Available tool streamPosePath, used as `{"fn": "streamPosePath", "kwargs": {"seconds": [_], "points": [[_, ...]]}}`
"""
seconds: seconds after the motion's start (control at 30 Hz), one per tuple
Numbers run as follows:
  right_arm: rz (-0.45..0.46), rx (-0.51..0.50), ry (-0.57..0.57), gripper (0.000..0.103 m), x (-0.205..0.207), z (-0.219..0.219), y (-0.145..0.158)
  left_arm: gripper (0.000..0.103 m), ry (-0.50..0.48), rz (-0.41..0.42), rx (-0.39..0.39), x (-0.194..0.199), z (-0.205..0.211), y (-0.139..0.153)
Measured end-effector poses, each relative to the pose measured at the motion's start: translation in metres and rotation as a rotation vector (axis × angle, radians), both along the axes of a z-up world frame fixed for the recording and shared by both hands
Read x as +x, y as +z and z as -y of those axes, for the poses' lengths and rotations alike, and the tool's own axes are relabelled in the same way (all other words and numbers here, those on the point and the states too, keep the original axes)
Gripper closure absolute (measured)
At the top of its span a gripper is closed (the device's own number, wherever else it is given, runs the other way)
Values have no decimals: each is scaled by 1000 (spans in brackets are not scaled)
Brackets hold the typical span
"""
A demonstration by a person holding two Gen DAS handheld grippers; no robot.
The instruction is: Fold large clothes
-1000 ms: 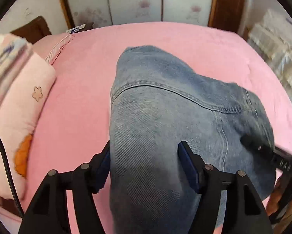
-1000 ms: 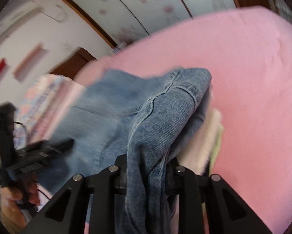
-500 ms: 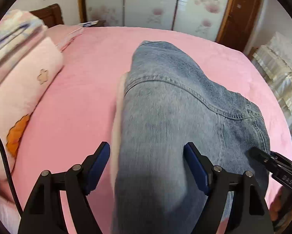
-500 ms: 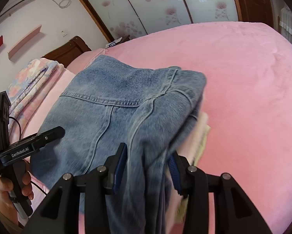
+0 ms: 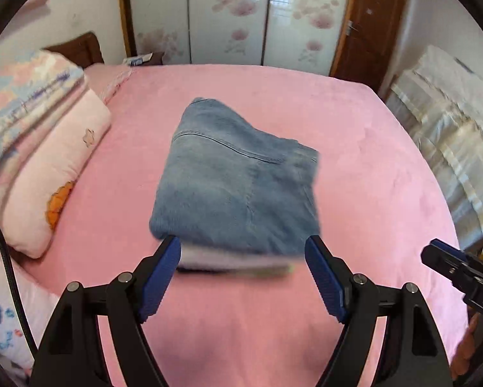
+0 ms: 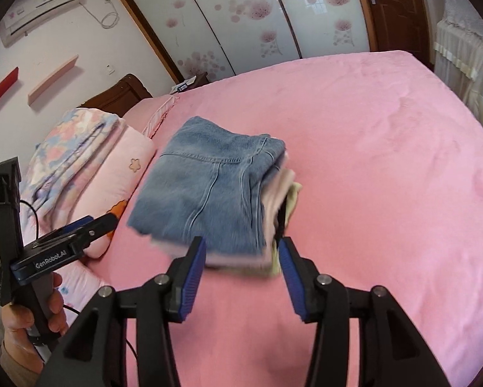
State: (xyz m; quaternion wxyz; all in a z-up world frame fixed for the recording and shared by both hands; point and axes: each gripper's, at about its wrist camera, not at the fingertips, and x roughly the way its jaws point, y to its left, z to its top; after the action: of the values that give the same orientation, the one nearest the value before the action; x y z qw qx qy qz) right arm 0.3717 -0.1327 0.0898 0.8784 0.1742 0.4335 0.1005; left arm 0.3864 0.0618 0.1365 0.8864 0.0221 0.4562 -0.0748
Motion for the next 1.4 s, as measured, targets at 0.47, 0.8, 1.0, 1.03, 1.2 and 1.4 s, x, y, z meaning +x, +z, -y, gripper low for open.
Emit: {"fn": "streamPosePath", "kwargs": {"seconds": [0.47, 0.8, 1.0, 1.03, 1.2, 1.4], "points": [[86, -25, 39, 52, -211, 41, 102, 25, -103, 51, 13, -207, 82, 75], [167, -121, 32, 38, -315, 65, 108, 25, -146, 108, -50, -329, 94, 74], [114, -94, 40, 38, -347, 72, 58, 24, -74, 150, -79, -370, 82, 50], [104, -88, 36, 38, -352, 73, 50, 24, -69, 153, -80, -374, 82, 47], [83, -69, 3, 38, -376, 75, 17, 21, -45, 170, -106, -405, 87, 21], [121, -150, -94, 38, -395, 70, -14, 20, -30, 170, -34, -435, 111, -16]]}}
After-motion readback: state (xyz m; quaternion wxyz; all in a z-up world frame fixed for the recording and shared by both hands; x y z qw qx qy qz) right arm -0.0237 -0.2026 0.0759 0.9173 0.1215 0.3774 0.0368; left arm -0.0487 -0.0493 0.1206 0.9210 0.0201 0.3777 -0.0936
